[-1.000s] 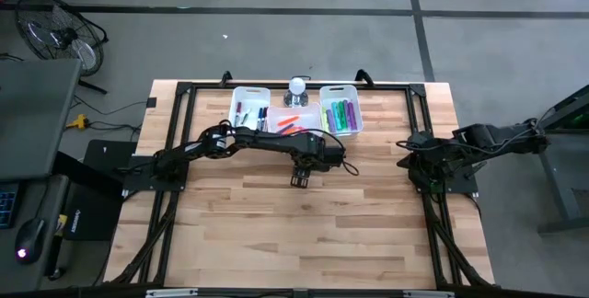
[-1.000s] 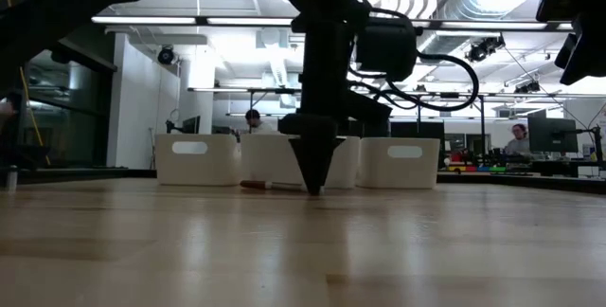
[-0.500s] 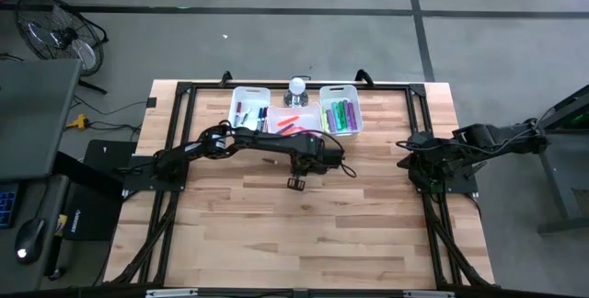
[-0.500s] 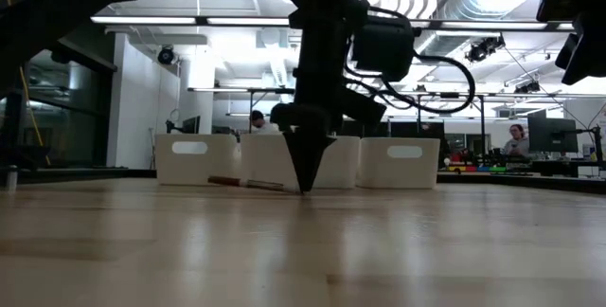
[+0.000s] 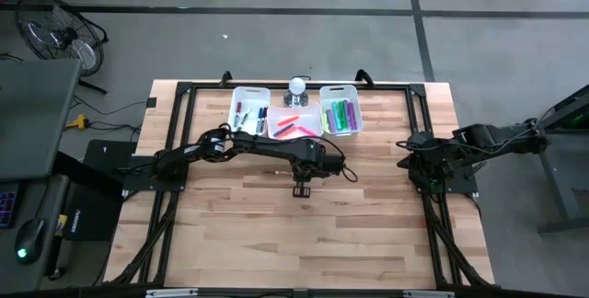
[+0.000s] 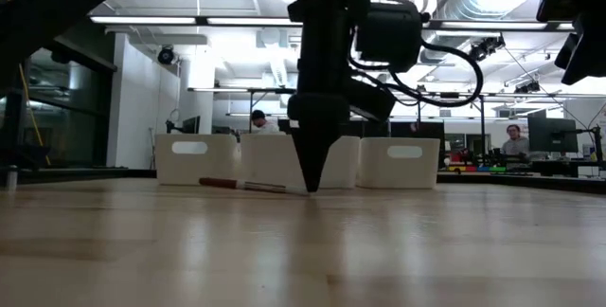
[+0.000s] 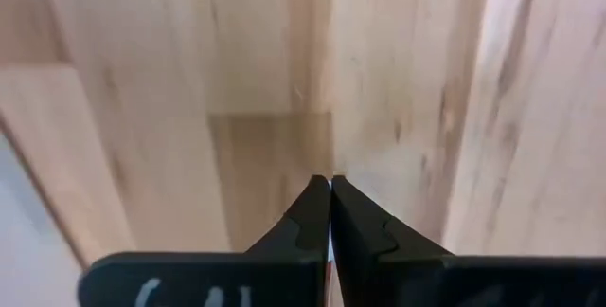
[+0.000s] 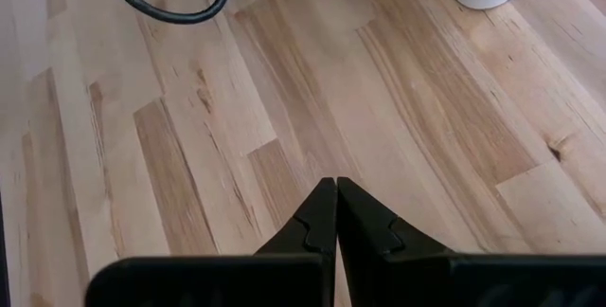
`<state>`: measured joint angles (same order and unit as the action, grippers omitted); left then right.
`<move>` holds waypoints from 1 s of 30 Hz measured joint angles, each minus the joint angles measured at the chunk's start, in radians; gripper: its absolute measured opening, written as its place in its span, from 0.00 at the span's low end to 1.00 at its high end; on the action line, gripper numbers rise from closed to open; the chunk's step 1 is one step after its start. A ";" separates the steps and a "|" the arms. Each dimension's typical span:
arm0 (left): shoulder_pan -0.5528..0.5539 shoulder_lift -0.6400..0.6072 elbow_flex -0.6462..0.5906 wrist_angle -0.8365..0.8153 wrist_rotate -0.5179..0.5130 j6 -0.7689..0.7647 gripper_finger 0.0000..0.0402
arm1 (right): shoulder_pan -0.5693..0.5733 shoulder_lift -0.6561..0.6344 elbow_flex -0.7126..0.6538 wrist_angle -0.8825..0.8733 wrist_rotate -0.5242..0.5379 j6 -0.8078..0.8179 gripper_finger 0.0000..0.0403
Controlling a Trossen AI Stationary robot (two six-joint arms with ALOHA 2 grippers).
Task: Pick & Place Markers
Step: Put the brown marker pen into the middle white bin
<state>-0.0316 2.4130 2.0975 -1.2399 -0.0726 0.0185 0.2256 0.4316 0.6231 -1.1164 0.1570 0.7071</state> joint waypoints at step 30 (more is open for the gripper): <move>-0.185 -0.166 -0.149 -0.086 0.069 -0.248 0.01 | 0.000 0.000 0.000 -0.002 -0.019 -0.014 0.00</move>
<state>-0.2162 2.2467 1.9483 -1.3257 -0.0034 -0.2297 0.2256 0.4316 0.6231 -1.1179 0.1375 0.6929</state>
